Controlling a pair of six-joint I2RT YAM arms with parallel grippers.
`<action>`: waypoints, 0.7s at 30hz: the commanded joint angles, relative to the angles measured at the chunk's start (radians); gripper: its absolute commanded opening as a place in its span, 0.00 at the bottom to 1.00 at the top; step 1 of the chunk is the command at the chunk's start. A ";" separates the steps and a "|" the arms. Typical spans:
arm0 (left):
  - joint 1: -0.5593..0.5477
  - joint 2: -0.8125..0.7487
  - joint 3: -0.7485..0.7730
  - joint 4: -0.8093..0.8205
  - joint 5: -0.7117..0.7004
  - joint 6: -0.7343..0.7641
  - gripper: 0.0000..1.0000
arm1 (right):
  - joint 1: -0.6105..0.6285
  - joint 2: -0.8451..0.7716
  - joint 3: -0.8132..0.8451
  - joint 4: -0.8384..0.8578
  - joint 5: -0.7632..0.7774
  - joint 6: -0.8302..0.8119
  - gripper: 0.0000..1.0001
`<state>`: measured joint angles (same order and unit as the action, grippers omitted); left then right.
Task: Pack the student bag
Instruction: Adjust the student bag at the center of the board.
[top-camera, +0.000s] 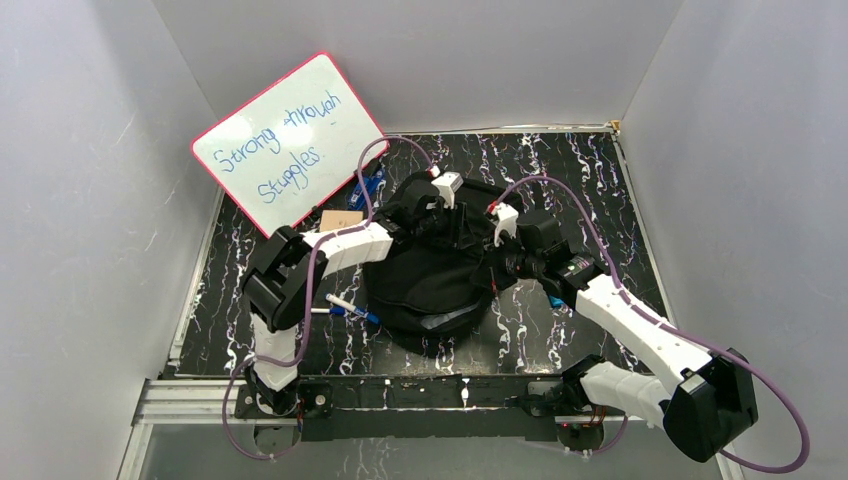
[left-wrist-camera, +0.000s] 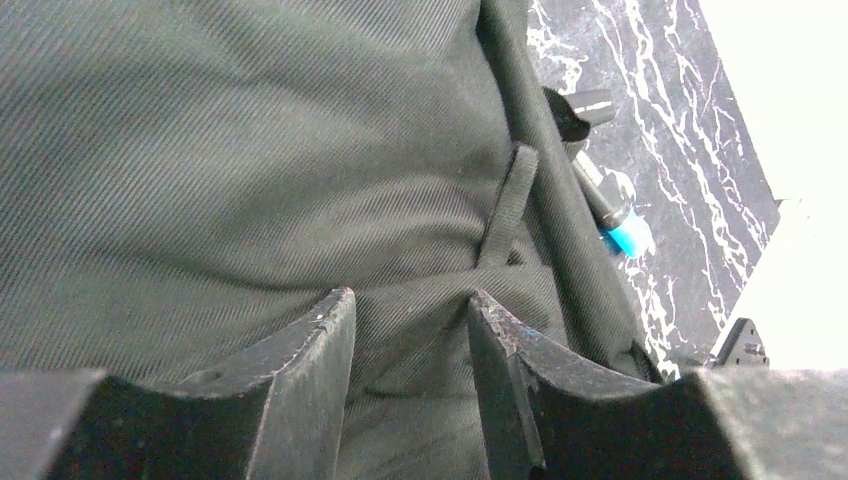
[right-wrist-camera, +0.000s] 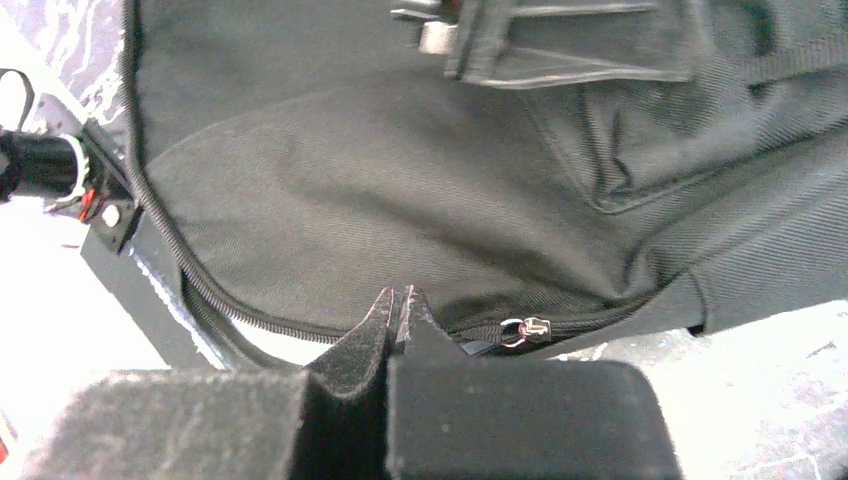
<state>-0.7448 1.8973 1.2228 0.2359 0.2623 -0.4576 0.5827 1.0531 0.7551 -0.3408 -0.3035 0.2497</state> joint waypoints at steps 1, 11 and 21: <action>-0.019 0.062 0.061 -0.005 0.046 0.000 0.43 | 0.005 -0.029 0.013 0.031 -0.179 -0.027 0.00; -0.021 0.086 0.082 -0.003 0.036 0.007 0.43 | 0.038 -0.024 0.019 0.094 -0.410 -0.044 0.00; -0.020 0.081 0.079 -0.001 0.024 0.009 0.43 | 0.325 0.059 0.066 0.173 -0.231 -0.012 0.00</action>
<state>-0.7532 1.9678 1.2892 0.2638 0.2848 -0.4568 0.8207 1.0912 0.7631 -0.2604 -0.5842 0.2134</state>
